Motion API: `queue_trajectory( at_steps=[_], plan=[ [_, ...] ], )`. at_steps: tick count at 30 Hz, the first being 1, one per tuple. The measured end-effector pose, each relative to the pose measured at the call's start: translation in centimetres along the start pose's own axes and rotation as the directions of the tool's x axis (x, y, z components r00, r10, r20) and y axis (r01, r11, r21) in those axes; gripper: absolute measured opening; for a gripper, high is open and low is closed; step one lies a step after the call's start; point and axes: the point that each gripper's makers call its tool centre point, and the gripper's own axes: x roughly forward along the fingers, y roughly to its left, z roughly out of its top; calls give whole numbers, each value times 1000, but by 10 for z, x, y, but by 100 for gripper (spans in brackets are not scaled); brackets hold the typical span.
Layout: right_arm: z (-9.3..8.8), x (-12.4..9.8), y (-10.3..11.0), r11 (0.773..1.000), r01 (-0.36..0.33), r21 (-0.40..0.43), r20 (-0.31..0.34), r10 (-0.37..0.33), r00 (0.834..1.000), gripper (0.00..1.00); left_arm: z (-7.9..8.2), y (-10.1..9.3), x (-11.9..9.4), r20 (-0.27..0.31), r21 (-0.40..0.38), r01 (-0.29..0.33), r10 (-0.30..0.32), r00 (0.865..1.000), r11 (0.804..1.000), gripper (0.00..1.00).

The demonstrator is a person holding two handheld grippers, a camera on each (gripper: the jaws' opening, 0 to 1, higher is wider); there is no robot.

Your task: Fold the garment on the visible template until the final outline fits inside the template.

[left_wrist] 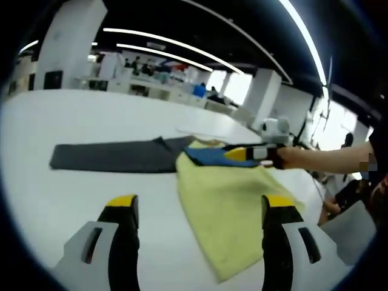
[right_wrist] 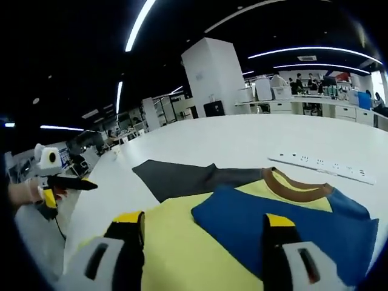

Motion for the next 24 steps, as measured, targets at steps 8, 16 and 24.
queue_trajectory(
  at_steps=[8, 16, 24],
  plan=[
    [-1, -33, -10, 999, 40, -2, 33, -40, 999, 100, -2, 3, 1, 9, -31, 3, -3, 1000, 1000, 78],
    [-3, -87, -17, 994, 108, -15, 70, -107, 992, 100, 1, 12, 2, 24, -63, -14, 16, 1000, 998, 79],
    [-12, -139, -27, 987, 163, -8, 74, -162, 984, 100, 0, 55, 5, -61, 53, -98, 102, 993, 994, 82]
  ],
)
